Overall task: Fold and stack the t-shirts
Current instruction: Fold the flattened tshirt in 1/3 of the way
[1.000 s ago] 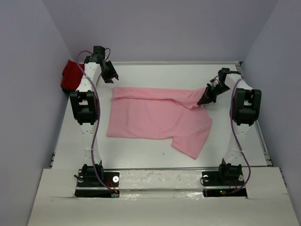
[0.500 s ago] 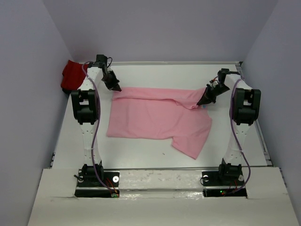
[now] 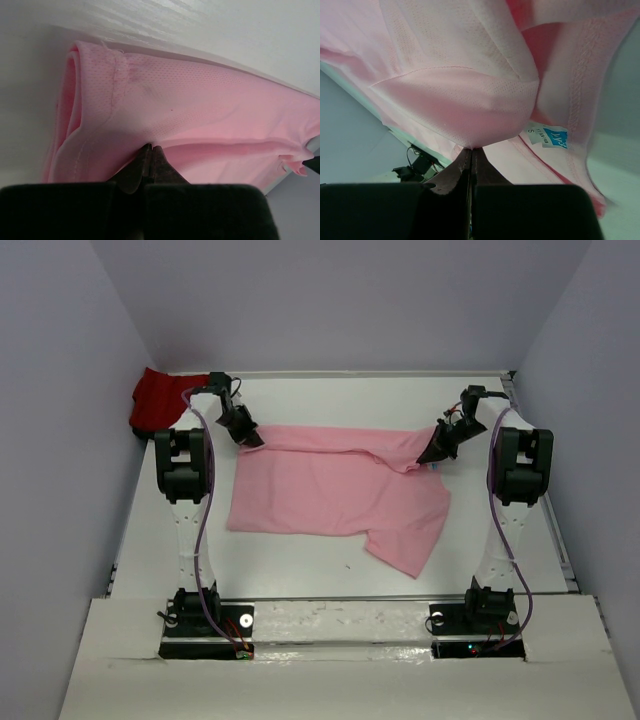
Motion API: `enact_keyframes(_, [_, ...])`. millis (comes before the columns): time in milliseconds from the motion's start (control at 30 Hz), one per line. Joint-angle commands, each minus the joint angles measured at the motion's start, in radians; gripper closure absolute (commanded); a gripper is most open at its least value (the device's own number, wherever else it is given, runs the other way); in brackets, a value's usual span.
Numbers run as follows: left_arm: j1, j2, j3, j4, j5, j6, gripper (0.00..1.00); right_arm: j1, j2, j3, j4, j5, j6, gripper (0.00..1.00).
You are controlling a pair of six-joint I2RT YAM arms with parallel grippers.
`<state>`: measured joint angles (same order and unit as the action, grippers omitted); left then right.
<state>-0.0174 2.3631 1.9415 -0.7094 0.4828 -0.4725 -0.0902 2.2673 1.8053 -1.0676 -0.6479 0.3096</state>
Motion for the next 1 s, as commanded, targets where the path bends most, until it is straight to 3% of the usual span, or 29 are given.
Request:
enact_keyframes(0, [-0.001,0.002,0.040,-0.084,-0.018,0.038,1.00,0.006,0.012,0.040,-0.023,-0.015,-0.009,1.00])
enact_keyframes(300, [-0.001,-0.022,0.079,-0.171,-0.157,0.057,1.00,0.006,0.037,0.081,-0.060,0.039,-0.020,1.00])
enact_keyframes(533, [-0.001,-0.013,0.089,-0.160,-0.159,0.048,1.00,0.006,0.044,0.080,-0.088,0.062,-0.040,1.00])
enact_keyframes(567, [-0.001,-0.013,0.091,-0.157,-0.158,0.045,1.00,0.006,0.043,0.078,-0.086,0.059,-0.040,0.85])
enact_keyframes(600, [-0.001,-0.013,0.093,-0.156,-0.156,0.043,1.00,0.006,0.037,0.078,-0.083,0.059,-0.038,0.59])
enact_keyframes(633, [-0.003,-0.011,0.094,-0.154,-0.147,0.044,1.00,0.006,0.032,0.080,-0.074,0.054,-0.037,0.52])
enact_keyframes(967, [-0.004,-0.022,0.106,-0.145,-0.136,0.049,1.00,0.006,-0.057,0.144,-0.049,0.057,-0.018,0.48])
